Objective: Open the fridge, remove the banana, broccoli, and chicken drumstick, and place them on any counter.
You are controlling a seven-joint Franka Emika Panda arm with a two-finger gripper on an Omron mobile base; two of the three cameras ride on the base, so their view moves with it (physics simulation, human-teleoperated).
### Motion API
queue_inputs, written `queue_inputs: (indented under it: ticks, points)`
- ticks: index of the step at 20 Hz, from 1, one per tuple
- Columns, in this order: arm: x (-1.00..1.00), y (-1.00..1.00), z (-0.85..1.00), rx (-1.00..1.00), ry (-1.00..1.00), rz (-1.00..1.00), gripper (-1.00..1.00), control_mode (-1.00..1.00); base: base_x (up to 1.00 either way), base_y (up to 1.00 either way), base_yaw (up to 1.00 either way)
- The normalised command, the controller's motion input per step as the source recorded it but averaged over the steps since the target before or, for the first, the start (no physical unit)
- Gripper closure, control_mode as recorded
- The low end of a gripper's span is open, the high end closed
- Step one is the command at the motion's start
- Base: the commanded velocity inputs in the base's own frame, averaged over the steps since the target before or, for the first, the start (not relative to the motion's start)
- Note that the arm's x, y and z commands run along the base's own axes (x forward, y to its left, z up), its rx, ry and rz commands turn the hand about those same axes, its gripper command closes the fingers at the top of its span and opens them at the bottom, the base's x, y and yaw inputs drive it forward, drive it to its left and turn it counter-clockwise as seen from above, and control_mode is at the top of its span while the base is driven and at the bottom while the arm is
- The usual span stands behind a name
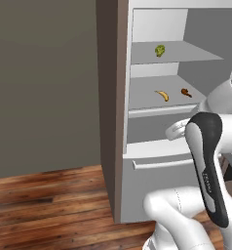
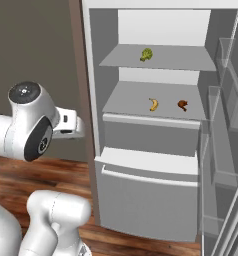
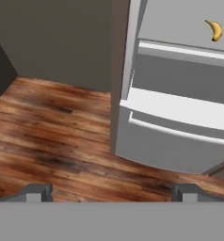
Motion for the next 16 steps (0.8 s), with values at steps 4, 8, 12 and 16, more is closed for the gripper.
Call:
queue_inputs:
  ticks: [4, 8, 12, 16]
  points:
    - [-0.40, 0.00, 0.22, -0.01, -0.01, -0.08, -1.00, -1.00, 0.00, 0.00, 0.00]
    - [-0.27, 0.00, 0.19, -0.02, -0.02, -0.05, -1.00, -1.00, 0.00, 0.00, 0.00]
    - [-0.32, 0.00, 0.22, -0.02, -0.03, -0.04, -1.00, -1.00, 0.00, 0.00, 0.00]
    - [-0.16, 0.00, 0.04, 0.00, 0.00, -0.01, -1.00, -1.00, 0.00, 0.00, 0.00]
